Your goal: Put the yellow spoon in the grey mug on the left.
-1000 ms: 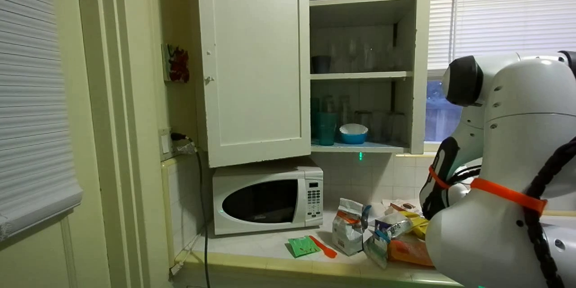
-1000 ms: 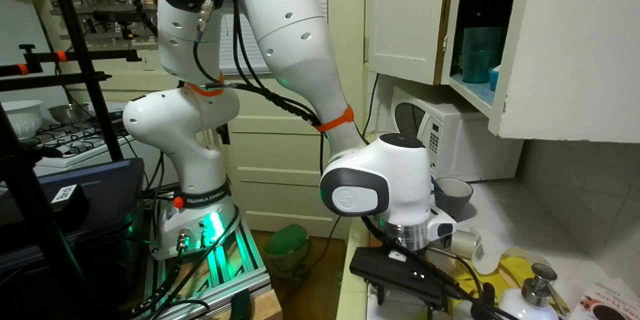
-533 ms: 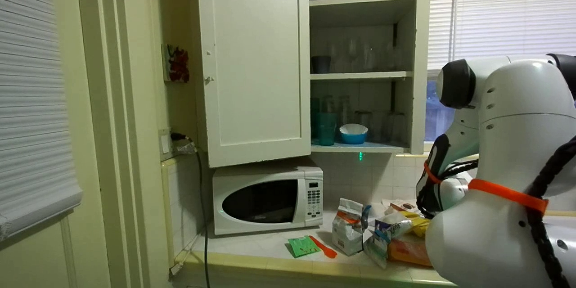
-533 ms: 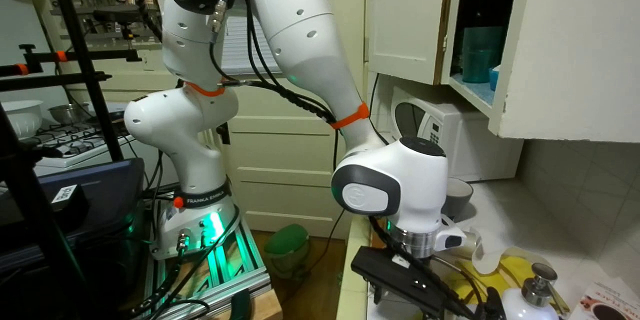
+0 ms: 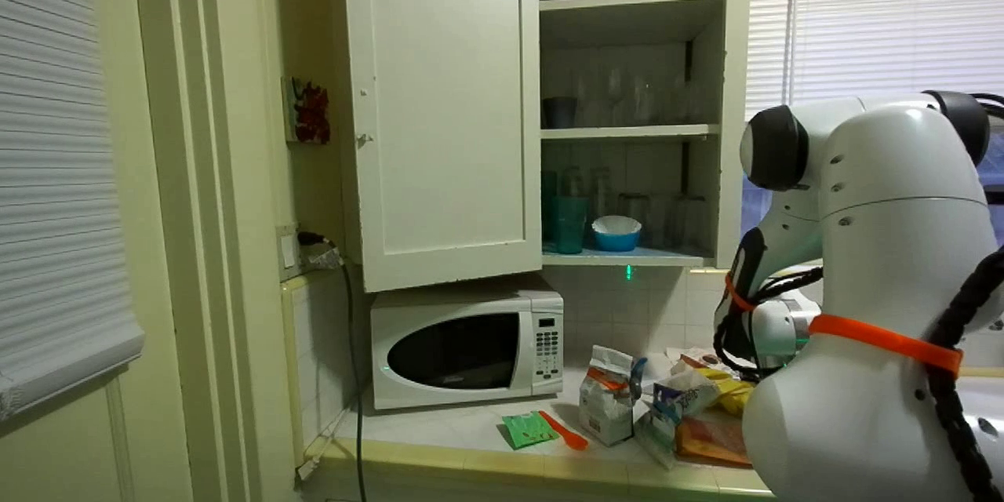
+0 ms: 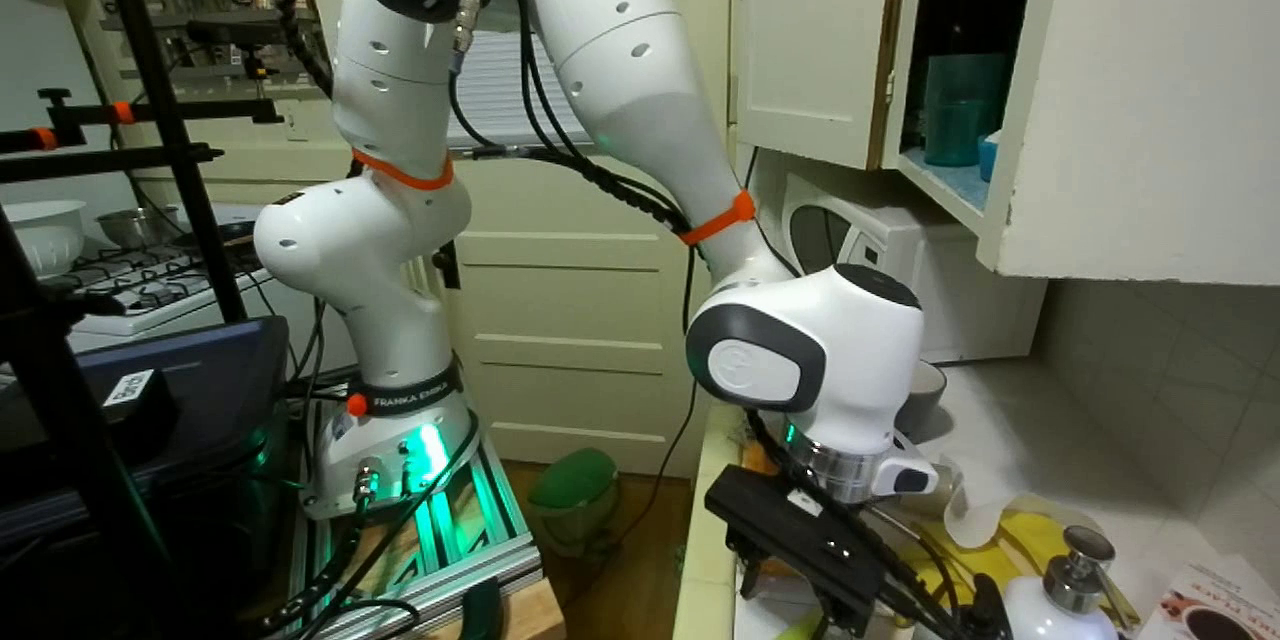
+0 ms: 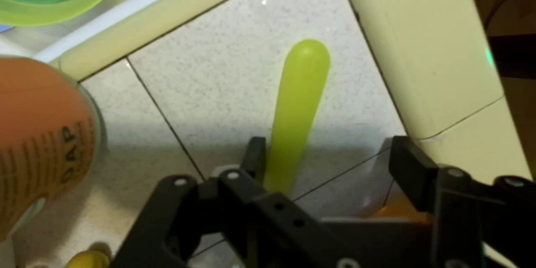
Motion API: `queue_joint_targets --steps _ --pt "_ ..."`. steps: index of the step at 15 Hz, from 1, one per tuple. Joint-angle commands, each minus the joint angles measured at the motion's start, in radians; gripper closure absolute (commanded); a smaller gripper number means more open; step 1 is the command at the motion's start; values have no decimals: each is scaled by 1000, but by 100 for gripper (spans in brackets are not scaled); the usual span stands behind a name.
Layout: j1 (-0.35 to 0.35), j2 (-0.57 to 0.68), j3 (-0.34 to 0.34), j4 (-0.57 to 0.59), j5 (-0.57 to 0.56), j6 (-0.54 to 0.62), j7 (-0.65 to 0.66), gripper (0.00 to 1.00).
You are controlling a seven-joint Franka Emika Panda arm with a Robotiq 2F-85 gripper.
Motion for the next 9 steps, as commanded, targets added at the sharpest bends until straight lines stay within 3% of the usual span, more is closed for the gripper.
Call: queue_joint_targets --steps 1,3,4,8,9 --pt "91 17 -104 23 -14 -69 83 10" --pt "129 21 -152 19 -13 -78 148 0" --pt "146 23 -174 12 -13 -63 190 0" --pt "172 52 -205 19 13 -33 298 17" --pt "176 58 -206 21 20 -17 327 14"
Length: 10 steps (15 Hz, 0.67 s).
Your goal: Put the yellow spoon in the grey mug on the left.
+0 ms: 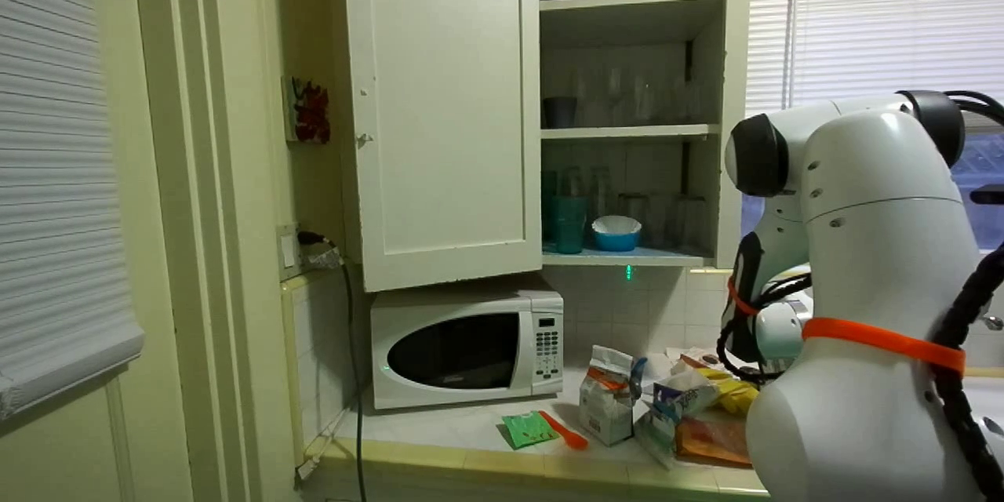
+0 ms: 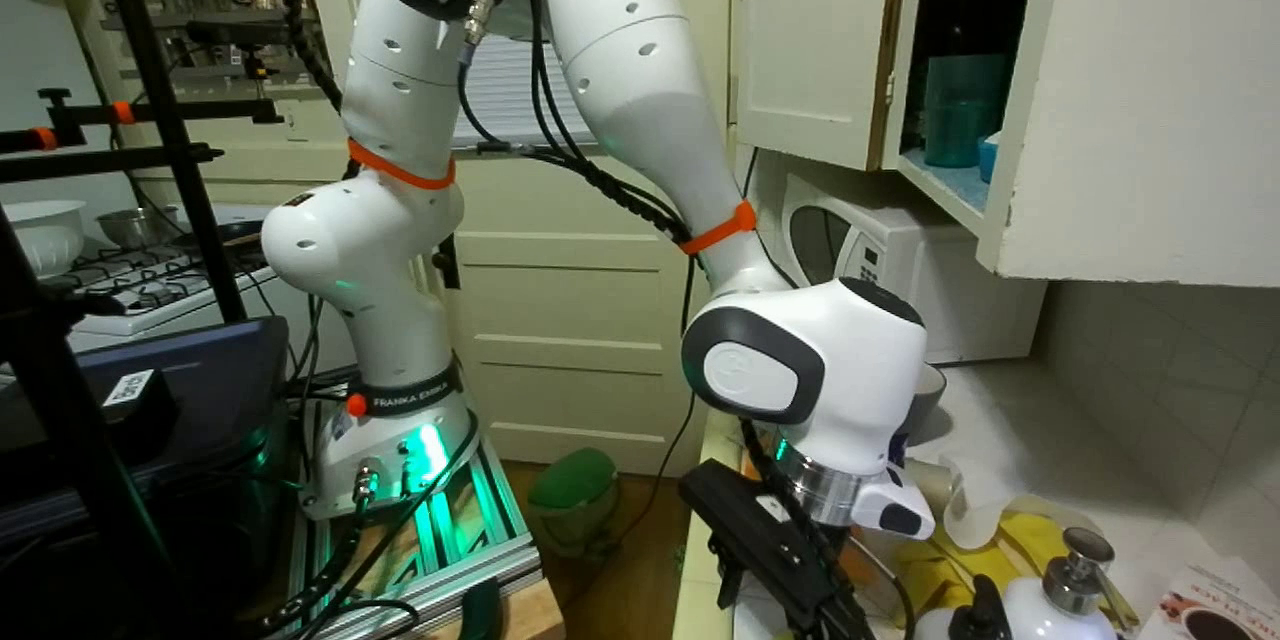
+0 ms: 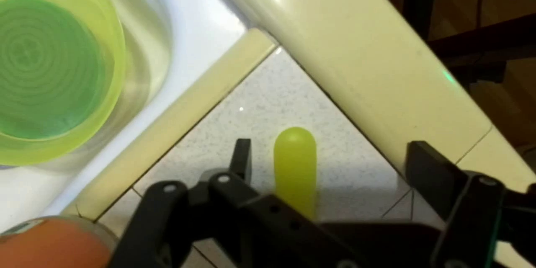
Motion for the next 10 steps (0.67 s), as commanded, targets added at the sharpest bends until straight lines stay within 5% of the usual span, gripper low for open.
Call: queue_joint_targets --steps 1,6,7,10 --pt "27 44 -19 18 27 38 105 18" --pt "33 67 -25 34 14 82 205 20" --pt "35 70 -26 33 10 87 219 36" --pt "32 72 -28 27 3 138 239 62"
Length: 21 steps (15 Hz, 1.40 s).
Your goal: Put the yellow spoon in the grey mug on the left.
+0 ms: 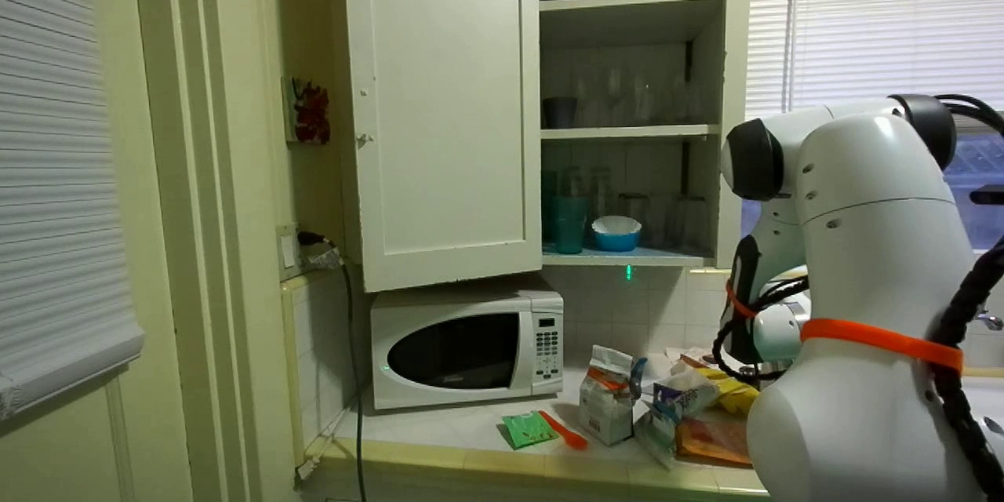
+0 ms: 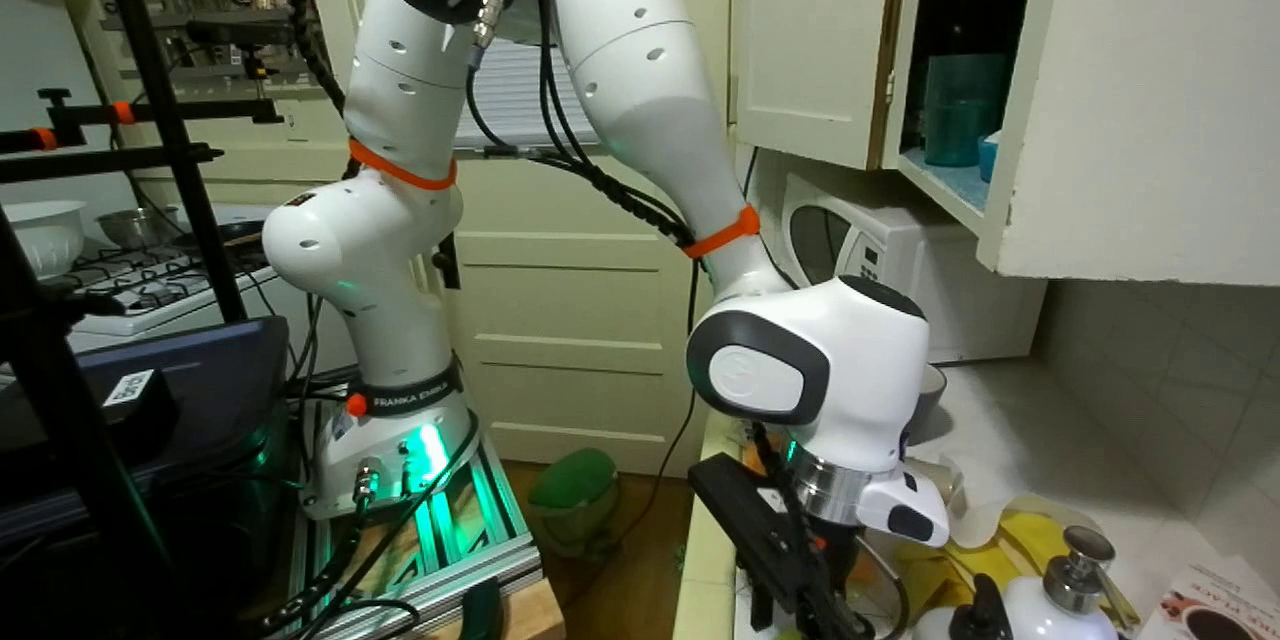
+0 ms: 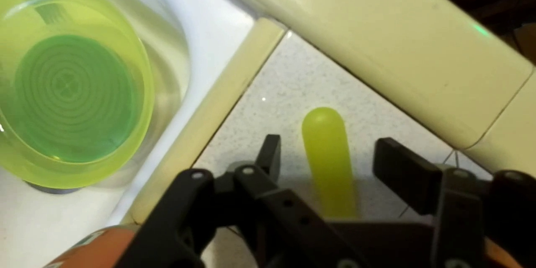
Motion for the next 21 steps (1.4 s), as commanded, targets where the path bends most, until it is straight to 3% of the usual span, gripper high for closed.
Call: queue_joint_targets --steps 1,5,8,13,17,20,21 --pt "9 52 -10 9 -3 97 40 69" --pt "25 33 -31 -7 -33 128 52 100" --pt "37 -24 -37 -40 -67 98 18 96" --pt "123 -186 -143 -151 -290 120 11 96" --pt "142 -343 -182 -233 -432 77 -144 96" --pt "198 -414 -248 -246 -679 55 -79 96" --pt "185 -439 -238 -244 -756 37 -57 96"
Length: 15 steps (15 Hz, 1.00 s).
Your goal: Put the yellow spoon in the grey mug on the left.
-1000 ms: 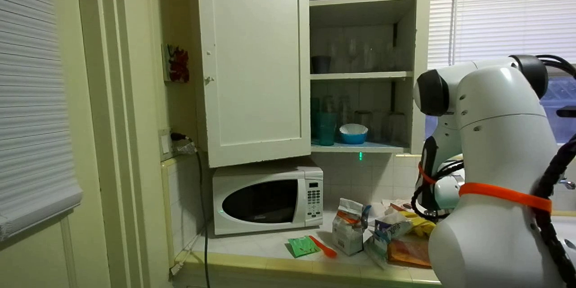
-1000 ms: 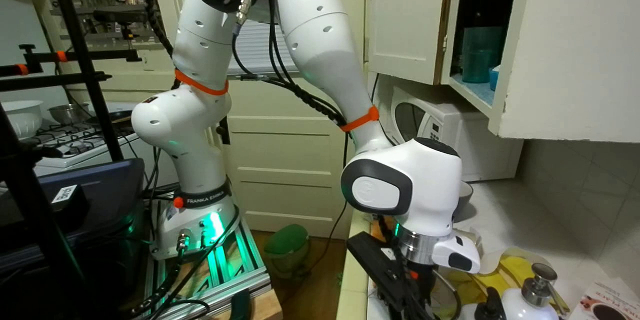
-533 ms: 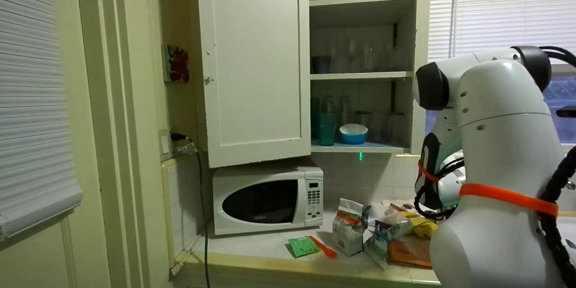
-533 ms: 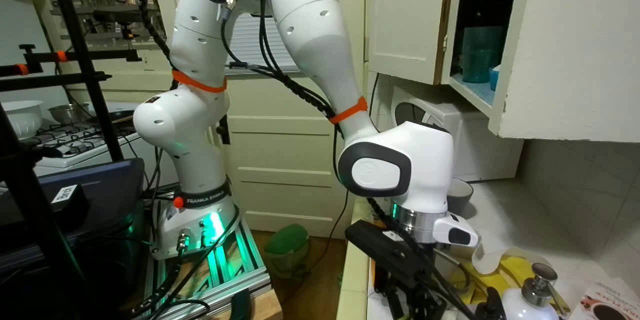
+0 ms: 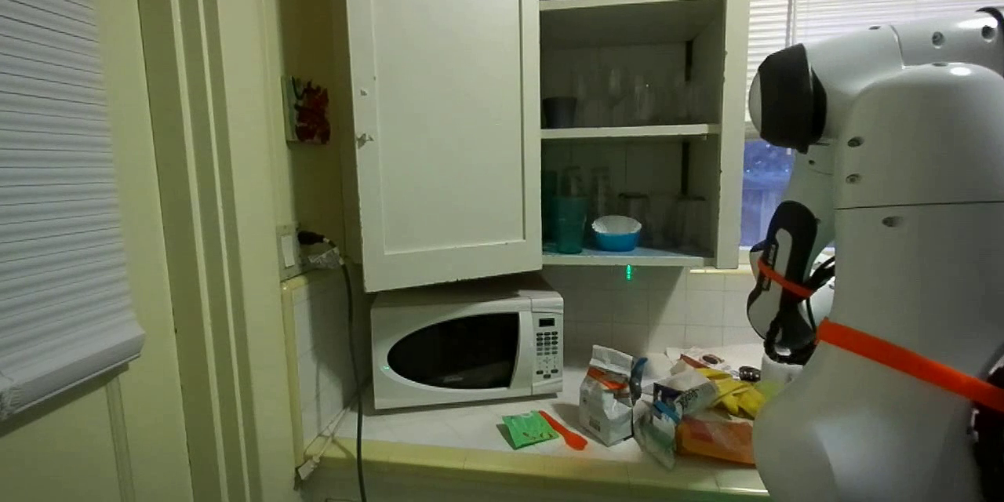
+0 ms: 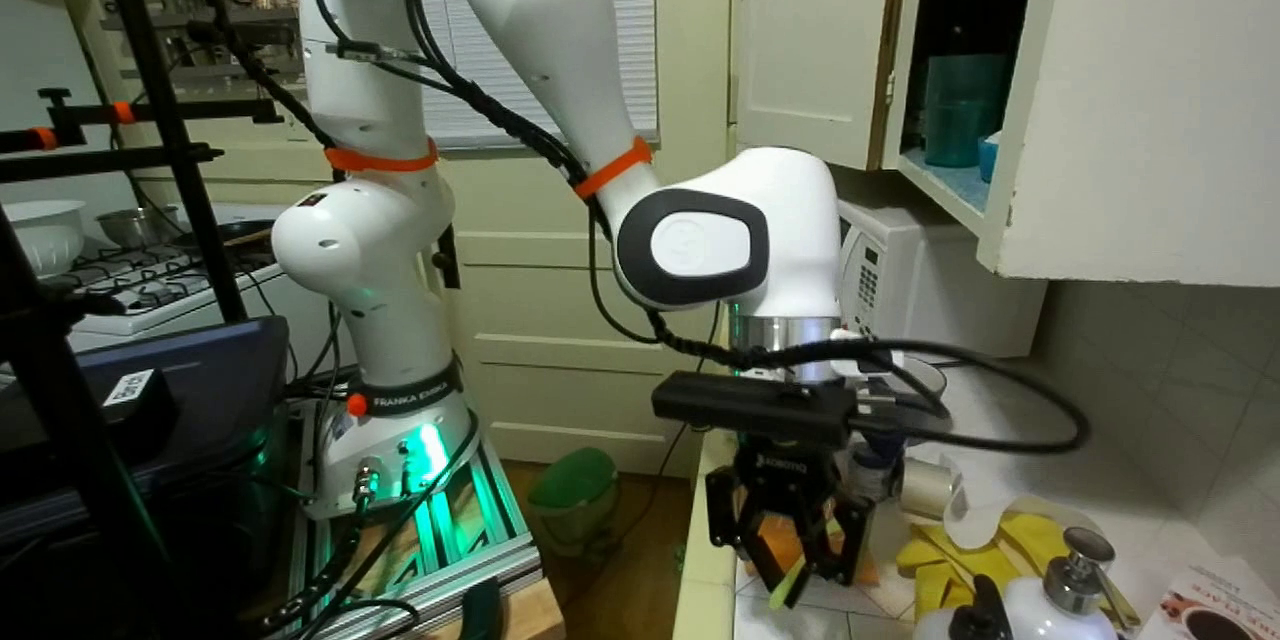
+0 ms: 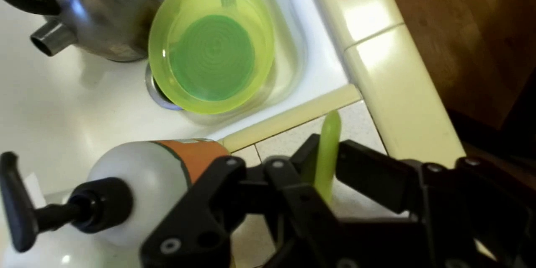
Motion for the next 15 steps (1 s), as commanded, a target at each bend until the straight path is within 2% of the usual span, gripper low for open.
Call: queue_joint_targets --steps 1,3,7,11,15 --pt "36 -120 -42 -32 -277 -75 72 96" --pt "32 -169 -37 -58 -417 -87 113 96" --pt "52 -215 -16 -109 -384 -32 136 96" --pt "77 -255 -5 -140 -470 -43 323 96" --pt "83 -326 20 -138 -778 -101 650 96"
